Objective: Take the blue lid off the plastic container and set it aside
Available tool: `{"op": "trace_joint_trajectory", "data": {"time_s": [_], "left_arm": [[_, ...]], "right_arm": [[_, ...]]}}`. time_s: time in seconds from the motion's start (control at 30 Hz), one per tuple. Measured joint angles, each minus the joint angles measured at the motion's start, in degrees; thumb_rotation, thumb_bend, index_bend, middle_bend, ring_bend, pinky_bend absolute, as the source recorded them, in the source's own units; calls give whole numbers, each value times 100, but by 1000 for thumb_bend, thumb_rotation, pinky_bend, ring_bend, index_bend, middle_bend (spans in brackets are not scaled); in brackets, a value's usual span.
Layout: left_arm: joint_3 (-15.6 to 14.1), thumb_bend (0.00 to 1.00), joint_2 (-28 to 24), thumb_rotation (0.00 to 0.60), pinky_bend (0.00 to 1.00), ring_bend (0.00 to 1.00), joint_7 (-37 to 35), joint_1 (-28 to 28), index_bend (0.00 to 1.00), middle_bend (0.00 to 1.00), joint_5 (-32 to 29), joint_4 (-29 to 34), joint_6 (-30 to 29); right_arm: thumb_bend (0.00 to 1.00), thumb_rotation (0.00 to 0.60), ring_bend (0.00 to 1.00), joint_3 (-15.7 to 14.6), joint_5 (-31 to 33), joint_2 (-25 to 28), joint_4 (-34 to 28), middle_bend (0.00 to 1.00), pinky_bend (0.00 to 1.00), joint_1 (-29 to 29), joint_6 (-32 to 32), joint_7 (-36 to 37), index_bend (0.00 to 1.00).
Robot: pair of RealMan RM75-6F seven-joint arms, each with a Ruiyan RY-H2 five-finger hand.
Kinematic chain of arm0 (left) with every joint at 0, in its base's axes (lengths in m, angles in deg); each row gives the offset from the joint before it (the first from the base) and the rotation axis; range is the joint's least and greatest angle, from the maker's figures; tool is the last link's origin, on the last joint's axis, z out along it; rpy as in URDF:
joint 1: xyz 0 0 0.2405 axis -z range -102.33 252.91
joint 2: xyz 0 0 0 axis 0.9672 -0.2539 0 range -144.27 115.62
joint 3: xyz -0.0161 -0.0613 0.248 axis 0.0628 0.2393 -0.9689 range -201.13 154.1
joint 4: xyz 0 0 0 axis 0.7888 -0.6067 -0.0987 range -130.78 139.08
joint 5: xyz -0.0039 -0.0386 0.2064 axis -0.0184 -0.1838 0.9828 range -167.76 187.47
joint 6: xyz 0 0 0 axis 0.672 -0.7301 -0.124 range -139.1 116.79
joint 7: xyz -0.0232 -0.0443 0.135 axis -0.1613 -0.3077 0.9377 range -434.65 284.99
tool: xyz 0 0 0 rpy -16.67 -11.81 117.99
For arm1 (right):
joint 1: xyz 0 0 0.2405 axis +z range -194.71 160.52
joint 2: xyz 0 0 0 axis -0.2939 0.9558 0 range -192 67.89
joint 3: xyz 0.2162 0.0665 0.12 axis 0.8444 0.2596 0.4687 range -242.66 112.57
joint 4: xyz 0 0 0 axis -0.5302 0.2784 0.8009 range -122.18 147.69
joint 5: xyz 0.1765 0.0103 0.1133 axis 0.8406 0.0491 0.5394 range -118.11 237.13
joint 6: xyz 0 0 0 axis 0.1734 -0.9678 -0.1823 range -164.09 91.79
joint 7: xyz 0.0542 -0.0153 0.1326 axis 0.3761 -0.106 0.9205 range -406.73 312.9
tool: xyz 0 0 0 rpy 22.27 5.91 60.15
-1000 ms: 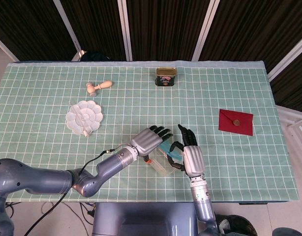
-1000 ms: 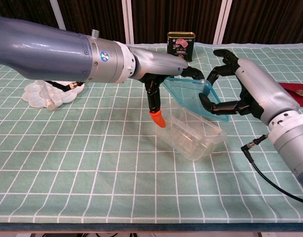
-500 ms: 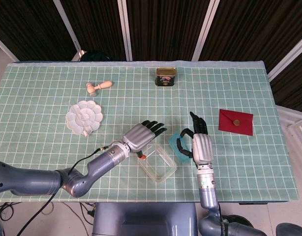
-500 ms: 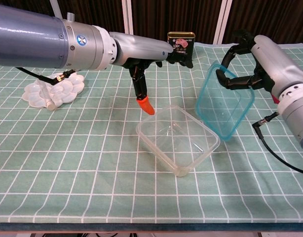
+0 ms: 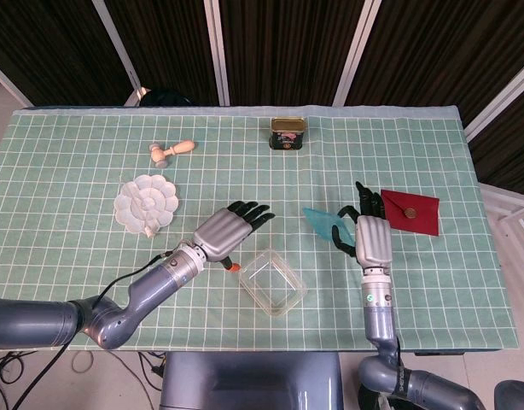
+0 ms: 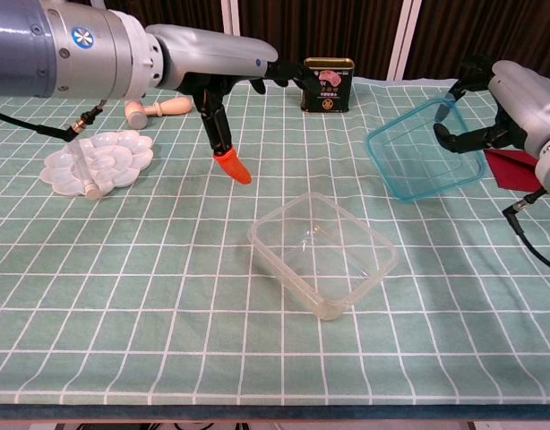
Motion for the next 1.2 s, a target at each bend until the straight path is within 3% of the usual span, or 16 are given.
{"op": "trace_joint_trajectory", "data": {"time_s": [0.33, 0.5, 0.73, 0.97, 1.2], "left_arm": [[-29, 0, -474, 600, 103, 0, -44, -383, 0, 0, 219, 410, -327], [-119, 0, -788, 600, 103, 0, -67, -704, 0, 0, 378, 734, -633], [-536, 0, -1232, 600, 50, 0, -94, -1591, 0, 0, 840, 1373, -1495], [-1272, 0, -1505, 600, 36, 0, -133, -2978, 0, 0, 1822, 1654, -2861], [-1912, 0, -1560, 600, 31, 0, -582, -4671, 0, 0, 3061, 1008, -4506]], "right_arm": [[442, 600, 0, 368, 920, 552, -304, 0, 0, 17, 46, -744, 0], [431, 600, 0, 318, 986, 889, -678, 0, 0, -181, -69, -743, 0], [235, 600, 0, -212, 708, 1771, -1540, 0, 0, -767, -193, -432, 0], [215, 600, 0, -1050, -100, 2870, -2241, 0, 0, -1414, -284, 80, 0], [209, 600, 0, -1874, -1355, 3818, -2379, 0, 0, -2042, -733, 685, 0]]}}
